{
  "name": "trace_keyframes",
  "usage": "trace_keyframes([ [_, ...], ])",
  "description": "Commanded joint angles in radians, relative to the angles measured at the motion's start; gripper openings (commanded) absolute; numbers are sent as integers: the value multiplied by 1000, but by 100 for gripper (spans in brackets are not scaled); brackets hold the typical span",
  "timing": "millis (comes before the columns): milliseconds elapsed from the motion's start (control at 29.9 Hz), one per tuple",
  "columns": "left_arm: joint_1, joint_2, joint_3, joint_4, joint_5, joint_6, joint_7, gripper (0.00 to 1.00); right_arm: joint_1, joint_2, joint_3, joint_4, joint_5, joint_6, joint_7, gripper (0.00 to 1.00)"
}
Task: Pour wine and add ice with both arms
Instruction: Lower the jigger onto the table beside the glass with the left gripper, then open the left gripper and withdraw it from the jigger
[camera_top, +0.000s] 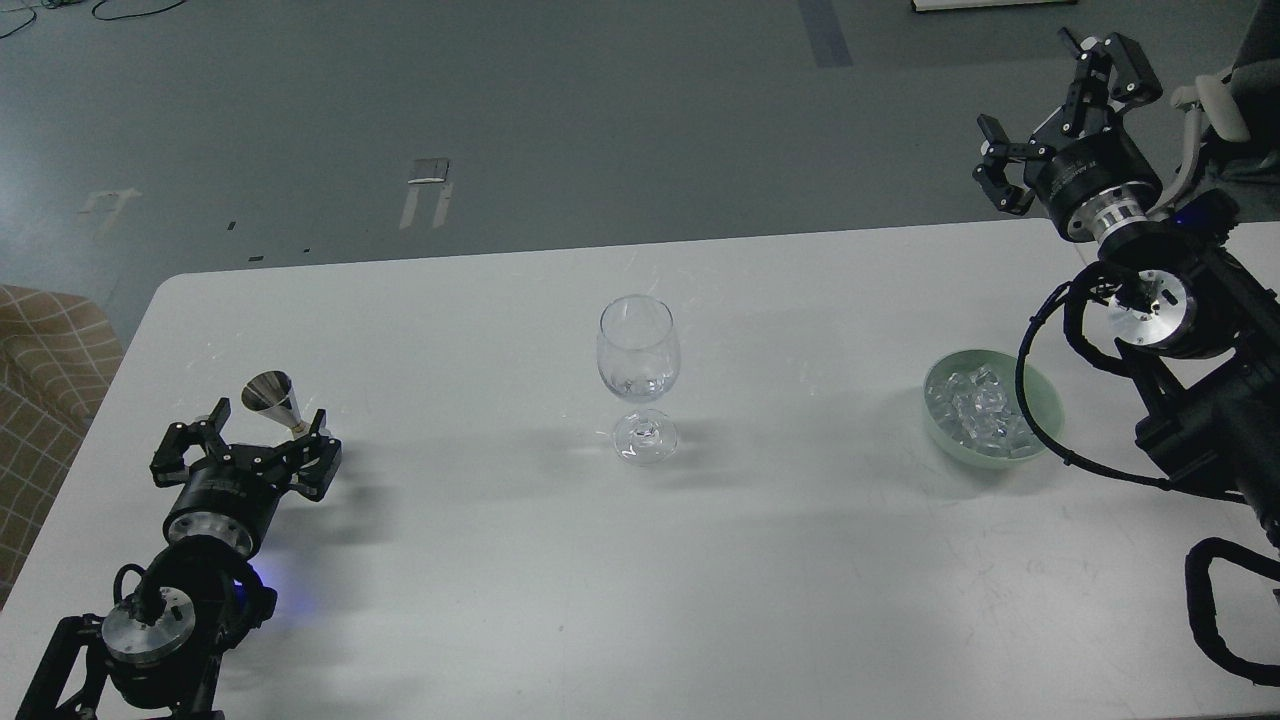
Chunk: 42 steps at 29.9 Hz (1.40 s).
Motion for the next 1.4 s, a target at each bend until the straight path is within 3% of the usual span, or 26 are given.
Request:
trace_keyframes([
  [0, 23, 11, 0, -21, 0, 0, 4, 97, 0, -2, 0, 0, 0, 0, 0, 100],
  [568, 161, 109, -23, -123, -8, -5, 18, 97, -2, -14, 0, 1, 1, 0, -1, 100],
  [635, 164, 124, -40, -123, -8, -9, 25, 97, -2, -15, 0, 1, 1, 0, -1, 100],
  [769, 172, 172, -133, -112, -6, -49, 80, 97, -5, -24, 0, 3, 1, 0, -1, 100],
  [902, 168, 228, -192, -97, 0, -63, 88, 97, -6, -26, 0, 8, 1, 0, 0, 100],
  [1069, 138, 348, -193, -72, 6, -91, 74, 97, -6, -26, 0, 8, 1, 0, 0, 100],
  [1270, -2, 481, -181, -15, 67, -97, 74, 97, -5, -35, 0, 11, 1, 3, 2, 100],
  [1370, -87, 491, -178, 35, 150, -126, 73, 97, -5, -37, 0, 12, 1, 3, 2, 100],
])
